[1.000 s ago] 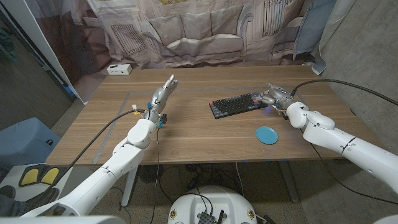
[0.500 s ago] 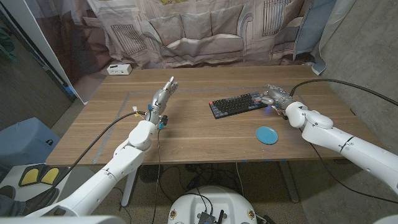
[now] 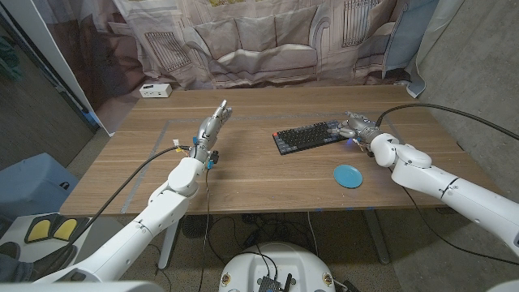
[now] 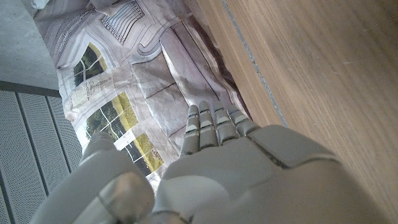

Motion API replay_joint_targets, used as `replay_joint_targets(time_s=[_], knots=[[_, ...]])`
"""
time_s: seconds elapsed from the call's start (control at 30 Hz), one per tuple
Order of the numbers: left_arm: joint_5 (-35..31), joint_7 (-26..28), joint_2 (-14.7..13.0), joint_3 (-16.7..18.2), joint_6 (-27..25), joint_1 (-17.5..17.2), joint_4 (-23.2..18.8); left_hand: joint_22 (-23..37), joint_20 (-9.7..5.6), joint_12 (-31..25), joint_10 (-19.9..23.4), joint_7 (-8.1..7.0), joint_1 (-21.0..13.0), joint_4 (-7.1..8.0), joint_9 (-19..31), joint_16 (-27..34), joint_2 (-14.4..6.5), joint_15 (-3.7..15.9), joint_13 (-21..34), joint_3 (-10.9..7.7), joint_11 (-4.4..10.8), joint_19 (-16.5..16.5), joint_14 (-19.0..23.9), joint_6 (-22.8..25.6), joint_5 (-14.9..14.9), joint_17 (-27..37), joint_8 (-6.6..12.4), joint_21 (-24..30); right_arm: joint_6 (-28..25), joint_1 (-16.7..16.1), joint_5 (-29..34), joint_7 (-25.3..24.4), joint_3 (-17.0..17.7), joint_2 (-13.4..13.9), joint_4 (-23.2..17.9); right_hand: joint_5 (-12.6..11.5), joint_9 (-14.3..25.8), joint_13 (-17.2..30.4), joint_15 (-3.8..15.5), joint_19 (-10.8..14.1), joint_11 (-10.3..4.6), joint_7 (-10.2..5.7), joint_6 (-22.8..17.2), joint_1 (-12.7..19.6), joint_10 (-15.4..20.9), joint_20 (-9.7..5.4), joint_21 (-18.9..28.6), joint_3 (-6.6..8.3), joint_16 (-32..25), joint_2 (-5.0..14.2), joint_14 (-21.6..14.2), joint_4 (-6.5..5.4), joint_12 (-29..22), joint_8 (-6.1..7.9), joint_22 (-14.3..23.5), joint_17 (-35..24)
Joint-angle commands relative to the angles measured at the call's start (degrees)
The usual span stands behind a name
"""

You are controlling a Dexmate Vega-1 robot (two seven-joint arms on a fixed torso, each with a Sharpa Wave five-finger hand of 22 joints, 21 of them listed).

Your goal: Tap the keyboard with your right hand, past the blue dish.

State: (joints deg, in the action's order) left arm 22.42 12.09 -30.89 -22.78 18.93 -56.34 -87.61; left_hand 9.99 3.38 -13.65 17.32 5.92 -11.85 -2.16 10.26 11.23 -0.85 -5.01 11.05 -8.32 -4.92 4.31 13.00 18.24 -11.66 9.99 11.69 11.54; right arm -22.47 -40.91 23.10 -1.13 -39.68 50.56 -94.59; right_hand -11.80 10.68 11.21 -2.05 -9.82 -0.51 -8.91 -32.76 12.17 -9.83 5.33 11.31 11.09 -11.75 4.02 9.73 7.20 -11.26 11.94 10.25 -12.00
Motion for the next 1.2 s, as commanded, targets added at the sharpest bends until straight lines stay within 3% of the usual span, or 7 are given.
replay_joint_targets(time_s=[0.03,0.47,0.77,1.2], knots=[[0.1,0.4,-0.2,0.2,-0.1,-0.5,-0.5,0.2,0.23,0.1,0.4,-0.07,-0.1,-0.22,0.2,0.0,-0.3,0.34,0.3,0.00,0.18,0.2,0.5,0.6,0.1,0.3,-0.10,0.0,-0.1,1.1,0.6,0.9,-1.1,-0.7,1.0,0.2,0.1,0.1,-0.35,-5.6,-0.10,-0.04,-0.1,0.3,-0.2,0.13,0.5,0.45,-0.3,0.52,8.9,0.26,-0.5,0.05,0.1,0.0],[0.4,0.6,-0.4,0.6,0.0,-1.2,-0.8,0.2,0.24,0.1,0.5,-0.13,-0.1,-0.26,0.2,0.0,-0.4,0.37,0.3,0.01,0.04,0.2,0.7,0.7,0.2,0.3,-0.15,-0.1,-0.6,1.7,1.1,1.7,-1.8,-1.0,1.3,0.3,0.1,0.1,-0.44,-5.4,0.19,-0.01,-0.3,0.4,0.4,0.13,0.5,0.57,-0.4,0.44,8.5,0.43,-0.7,-0.01,0.1,0.0],[0.5,0.4,-0.5,0.6,0.3,-1.3,-0.6,0.2,0.21,0.1,0.7,-0.14,-0.1,-0.29,0.2,0.0,-0.4,0.50,0.3,0.02,0.04,0.2,0.8,0.8,0.2,0.3,-0.17,-0.1,-2.0,1.5,1.7,2.0,-2.0,-0.8,0.5,0.5,0.2,0.1,-0.58,-5.2,0.08,0.01,-3.0,0.5,1.3,0.26,0.6,0.68,-0.6,0.33,8.1,0.56,-1.0,0.84,0.1,0.0],[0.6,0.0,-0.5,0.6,0.6,-1.5,-0.5,0.2,0.17,0.2,0.7,-0.04,-0.1,-0.33,0.2,-0.1,-0.5,0.46,0.3,0.03,0.02,0.2,0.8,0.9,0.2,0.3,-0.20,-0.1,-3.1,1.3,2.5,2.5,-2.3,-0.4,-0.6,0.6,0.2,0.0,-0.69,-5.0,-0.08,-0.10,-3.9,0.6,2.5,0.30,0.6,0.79,-0.8,0.33,7.5,0.62,-1.3,0.94,0.1,0.0]])
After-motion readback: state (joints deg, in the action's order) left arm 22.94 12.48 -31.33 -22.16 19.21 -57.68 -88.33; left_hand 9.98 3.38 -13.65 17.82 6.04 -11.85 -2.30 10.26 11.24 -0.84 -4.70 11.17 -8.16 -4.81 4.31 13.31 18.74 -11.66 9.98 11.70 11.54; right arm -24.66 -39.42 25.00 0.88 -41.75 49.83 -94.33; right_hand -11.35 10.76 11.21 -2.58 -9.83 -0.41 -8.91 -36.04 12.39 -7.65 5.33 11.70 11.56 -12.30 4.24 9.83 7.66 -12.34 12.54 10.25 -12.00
